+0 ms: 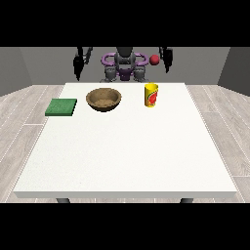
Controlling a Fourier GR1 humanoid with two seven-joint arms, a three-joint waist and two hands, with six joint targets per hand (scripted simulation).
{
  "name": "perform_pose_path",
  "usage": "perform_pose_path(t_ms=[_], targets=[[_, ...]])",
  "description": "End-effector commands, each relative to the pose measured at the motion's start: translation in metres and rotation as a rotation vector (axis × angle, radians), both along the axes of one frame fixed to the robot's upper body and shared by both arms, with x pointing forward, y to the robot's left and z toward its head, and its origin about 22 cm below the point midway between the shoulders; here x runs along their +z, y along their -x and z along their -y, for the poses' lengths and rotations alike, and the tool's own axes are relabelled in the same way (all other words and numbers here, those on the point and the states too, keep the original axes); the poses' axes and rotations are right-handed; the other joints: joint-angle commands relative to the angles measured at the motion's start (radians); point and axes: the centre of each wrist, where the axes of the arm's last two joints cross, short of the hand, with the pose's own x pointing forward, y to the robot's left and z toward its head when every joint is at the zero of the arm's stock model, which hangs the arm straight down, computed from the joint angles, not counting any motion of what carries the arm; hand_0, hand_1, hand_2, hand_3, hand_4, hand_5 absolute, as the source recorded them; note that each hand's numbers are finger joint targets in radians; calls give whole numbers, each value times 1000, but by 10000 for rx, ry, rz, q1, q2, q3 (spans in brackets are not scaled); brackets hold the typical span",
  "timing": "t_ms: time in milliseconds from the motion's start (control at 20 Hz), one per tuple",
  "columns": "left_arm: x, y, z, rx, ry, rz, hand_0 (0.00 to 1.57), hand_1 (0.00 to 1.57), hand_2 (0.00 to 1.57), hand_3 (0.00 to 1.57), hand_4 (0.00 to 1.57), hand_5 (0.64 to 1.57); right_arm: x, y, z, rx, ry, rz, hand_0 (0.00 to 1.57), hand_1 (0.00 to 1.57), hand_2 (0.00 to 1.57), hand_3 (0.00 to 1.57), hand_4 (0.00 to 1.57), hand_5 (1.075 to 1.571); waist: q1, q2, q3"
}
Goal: Pick the cup and pour the ball into the bowl, then pick the bowl and place it on the pad
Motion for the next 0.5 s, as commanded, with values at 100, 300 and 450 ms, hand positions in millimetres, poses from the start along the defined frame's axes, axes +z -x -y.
perform_pose_path(t_ms=[100, 300, 450], targets=[[23, -1, -9, 32, -379, 189, 0, 0, 0, 0, 0, 1562, 24, -3, 2, 127, 124, 356, 0, 0, 0, 0, 583, 1570, 11, -2100, -406], [-2, 34, 6, -13, 1878, -1828, 0, 0, 0, 0, 0, 1562, 6, 26, -6, -65, -1602, -1095, 0, 0, 0, 0, 583, 1570, 262, -4263, -575], [-1, 51, 14, 160, 2183, -2860, 0, 0, 0, 0, 0, 1561, 19, 34, -13, -103, -2179, -2015, 0, 0, 0, 0, 517, 1570, 226, -4875, -583]])
